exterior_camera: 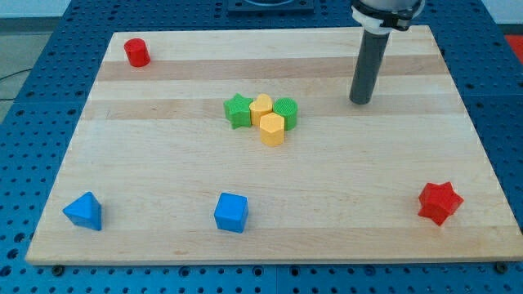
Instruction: Push the blue cube with red star to the right of the blue triangle
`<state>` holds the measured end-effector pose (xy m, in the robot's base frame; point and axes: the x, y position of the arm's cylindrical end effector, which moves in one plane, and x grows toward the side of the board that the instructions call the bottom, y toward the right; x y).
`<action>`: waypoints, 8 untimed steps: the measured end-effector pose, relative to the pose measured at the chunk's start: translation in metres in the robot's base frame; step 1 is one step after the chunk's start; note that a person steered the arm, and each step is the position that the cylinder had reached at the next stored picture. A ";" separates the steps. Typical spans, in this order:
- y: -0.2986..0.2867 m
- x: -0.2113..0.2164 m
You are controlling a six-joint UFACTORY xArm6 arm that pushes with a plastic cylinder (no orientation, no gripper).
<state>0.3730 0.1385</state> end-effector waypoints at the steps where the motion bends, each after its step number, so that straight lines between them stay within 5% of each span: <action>1: 0.001 0.000; 4: 0.082 0.026; 7: 0.127 0.168; 8: 0.119 0.180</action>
<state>0.5535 0.2571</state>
